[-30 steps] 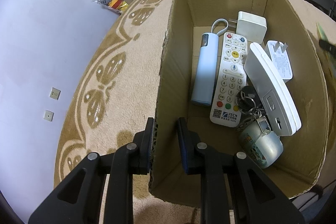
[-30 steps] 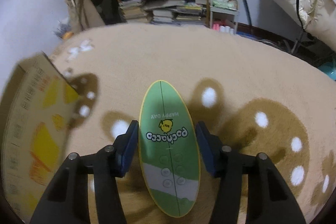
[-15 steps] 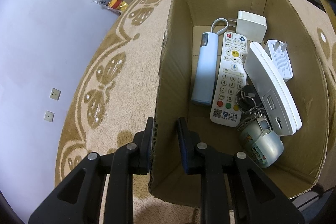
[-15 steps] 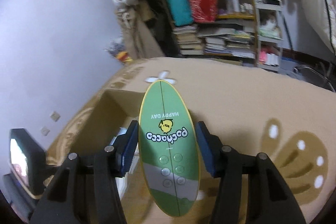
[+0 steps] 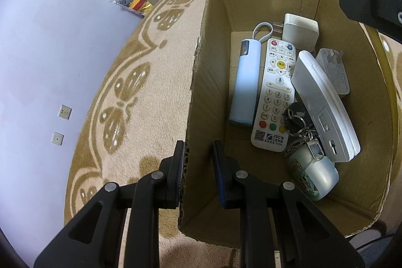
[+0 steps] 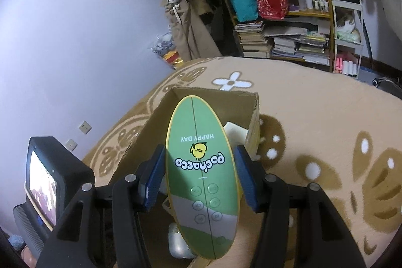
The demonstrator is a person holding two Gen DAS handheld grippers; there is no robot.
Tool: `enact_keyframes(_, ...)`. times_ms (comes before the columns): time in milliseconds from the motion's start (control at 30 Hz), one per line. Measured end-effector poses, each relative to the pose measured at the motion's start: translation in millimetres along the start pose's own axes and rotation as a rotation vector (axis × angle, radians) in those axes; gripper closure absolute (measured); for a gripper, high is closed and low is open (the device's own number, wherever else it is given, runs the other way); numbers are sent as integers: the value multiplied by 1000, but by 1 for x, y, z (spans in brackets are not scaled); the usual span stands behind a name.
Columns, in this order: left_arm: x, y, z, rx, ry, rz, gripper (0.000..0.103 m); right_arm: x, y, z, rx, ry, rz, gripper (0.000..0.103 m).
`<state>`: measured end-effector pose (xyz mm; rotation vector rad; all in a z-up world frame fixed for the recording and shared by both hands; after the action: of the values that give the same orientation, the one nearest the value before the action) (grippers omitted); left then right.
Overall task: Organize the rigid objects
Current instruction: 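Lift the card with the right gripper and carry it over the box, then open the right gripper to drop the card into the box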
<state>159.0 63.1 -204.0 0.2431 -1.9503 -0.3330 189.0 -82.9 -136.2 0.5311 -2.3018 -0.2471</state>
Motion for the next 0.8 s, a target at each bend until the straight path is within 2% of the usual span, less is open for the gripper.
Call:
enact_keyframes(167,-1,0,0,0,0,1,83,-2,-2,0,-13,11,-14,44)
enact_keyframes(300,-1,0,-1,10,1,10,83,-2,-4,5,-15,40,31,44)
enact_keyframes(600,-3,1,-1,20,4,28,83,-6,3,10,-28,69,19,42)
enact_keyframes(667,-3,2,-1,21,5,30,83,-3,5,8,-40,66,11,38)
enact_keyframes(700,-3,2,-1,24,4,31,83,-3,4,7,-42,65,17,29)
enact_keyframes(800,-2,4,-1,21,2,26,81,3,4,5,-42,54,34,26)
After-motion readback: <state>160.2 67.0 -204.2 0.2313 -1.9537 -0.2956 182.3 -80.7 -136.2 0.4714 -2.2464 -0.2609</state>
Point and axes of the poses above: each gripper's, at about its wrist camera, not at the fingertips, and x roughly against the way its jaws point, y to its left, z to its underside, the point moved 10 cm from there along -x, roughly the way its jaws point, and after that the axes turned 5 degrees about x, right-handed, at the moved point
